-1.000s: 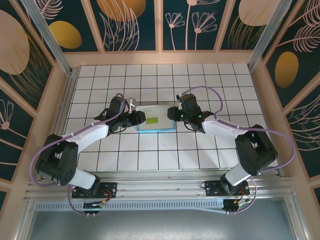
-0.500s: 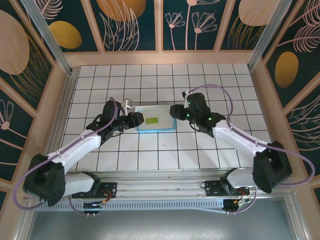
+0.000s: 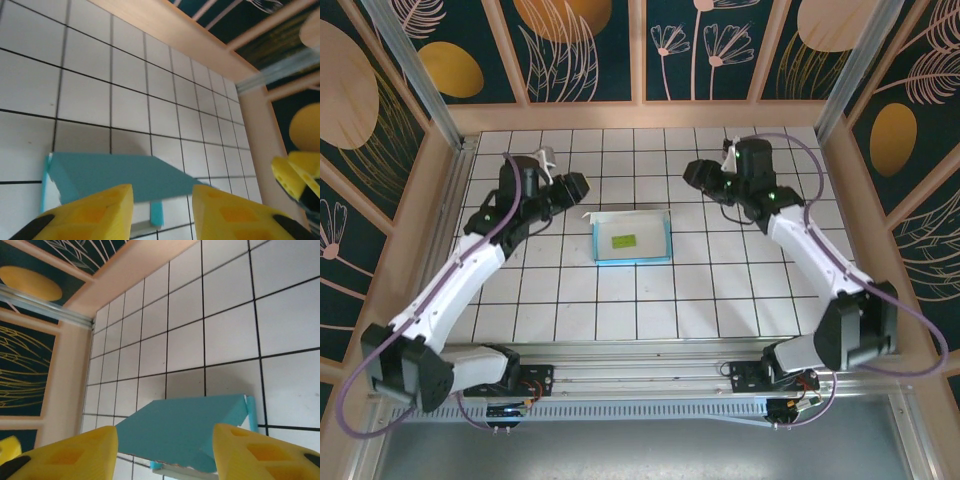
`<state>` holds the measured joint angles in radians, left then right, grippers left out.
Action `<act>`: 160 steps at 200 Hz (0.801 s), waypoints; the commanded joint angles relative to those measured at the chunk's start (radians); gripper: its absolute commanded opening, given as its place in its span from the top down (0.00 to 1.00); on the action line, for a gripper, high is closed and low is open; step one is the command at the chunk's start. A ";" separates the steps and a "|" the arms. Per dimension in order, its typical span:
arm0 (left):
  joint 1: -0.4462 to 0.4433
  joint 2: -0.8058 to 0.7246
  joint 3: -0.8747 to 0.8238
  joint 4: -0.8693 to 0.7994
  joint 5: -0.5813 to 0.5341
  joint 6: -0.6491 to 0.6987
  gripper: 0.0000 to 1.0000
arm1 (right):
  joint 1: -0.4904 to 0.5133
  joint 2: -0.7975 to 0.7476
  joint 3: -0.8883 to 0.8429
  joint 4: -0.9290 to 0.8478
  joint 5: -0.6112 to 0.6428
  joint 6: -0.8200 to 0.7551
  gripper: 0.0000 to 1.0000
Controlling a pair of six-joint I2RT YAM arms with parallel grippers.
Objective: Fold the paper box
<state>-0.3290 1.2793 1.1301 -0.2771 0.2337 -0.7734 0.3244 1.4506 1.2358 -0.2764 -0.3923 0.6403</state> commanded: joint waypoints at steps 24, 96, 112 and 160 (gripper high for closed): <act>0.133 0.175 0.074 -0.159 0.127 -0.023 0.61 | -0.033 0.245 0.203 -0.298 -0.193 -0.016 0.50; 0.151 0.371 0.006 0.006 0.377 -0.041 0.53 | -0.026 0.412 0.252 -0.318 -0.257 0.024 0.50; 0.151 0.382 -0.013 0.038 0.381 -0.050 0.49 | -0.021 0.419 0.233 -0.280 -0.286 0.046 0.51; 0.151 0.417 -0.043 0.119 0.398 -0.081 0.41 | -0.004 0.429 0.183 -0.202 -0.320 0.088 0.50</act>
<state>-0.1814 1.6688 1.0988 -0.2195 0.5945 -0.8177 0.3054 1.8656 1.4422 -0.5175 -0.6762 0.6964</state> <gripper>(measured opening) 0.584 0.500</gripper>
